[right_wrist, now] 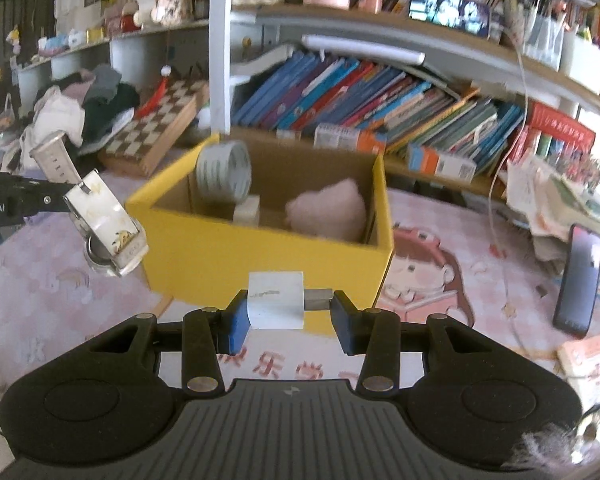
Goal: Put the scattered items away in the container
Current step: 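Carry watch and plug into the yellow box and open both tools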
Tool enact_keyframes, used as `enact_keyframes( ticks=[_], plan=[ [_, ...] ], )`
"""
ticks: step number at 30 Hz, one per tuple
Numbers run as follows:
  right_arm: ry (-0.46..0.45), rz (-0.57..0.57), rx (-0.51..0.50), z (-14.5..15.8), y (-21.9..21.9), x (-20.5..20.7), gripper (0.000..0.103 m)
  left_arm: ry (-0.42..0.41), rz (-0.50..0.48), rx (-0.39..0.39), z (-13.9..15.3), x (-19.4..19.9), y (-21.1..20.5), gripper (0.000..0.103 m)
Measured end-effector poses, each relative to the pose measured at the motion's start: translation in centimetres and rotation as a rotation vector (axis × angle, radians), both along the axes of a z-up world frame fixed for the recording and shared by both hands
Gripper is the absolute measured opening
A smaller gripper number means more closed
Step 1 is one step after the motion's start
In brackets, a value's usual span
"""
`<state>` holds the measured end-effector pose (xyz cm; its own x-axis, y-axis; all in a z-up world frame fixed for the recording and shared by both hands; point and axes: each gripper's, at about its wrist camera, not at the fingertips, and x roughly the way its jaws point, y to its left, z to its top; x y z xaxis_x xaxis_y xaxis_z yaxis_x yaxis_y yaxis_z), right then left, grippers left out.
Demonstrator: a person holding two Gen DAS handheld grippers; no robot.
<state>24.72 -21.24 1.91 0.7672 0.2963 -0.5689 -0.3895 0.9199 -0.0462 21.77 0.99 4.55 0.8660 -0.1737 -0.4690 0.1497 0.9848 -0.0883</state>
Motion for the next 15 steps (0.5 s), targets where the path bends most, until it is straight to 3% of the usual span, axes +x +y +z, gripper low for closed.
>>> enact_keyframes(
  ticks=[8, 15],
  plan=[
    [-0.091, -0.003, 0.012, 2.9, -0.5, 2.3, 0.040, -0.083, -0.005, 0.007, 2.5, 2.3, 0.0, 0.001],
    [-0.124, 0.048, -0.010, 3.9, -0.4, 5.7, 0.040, -0.086, 0.014, 0.013, 2.7, 4.7, -0.7, 0.001]
  ],
)
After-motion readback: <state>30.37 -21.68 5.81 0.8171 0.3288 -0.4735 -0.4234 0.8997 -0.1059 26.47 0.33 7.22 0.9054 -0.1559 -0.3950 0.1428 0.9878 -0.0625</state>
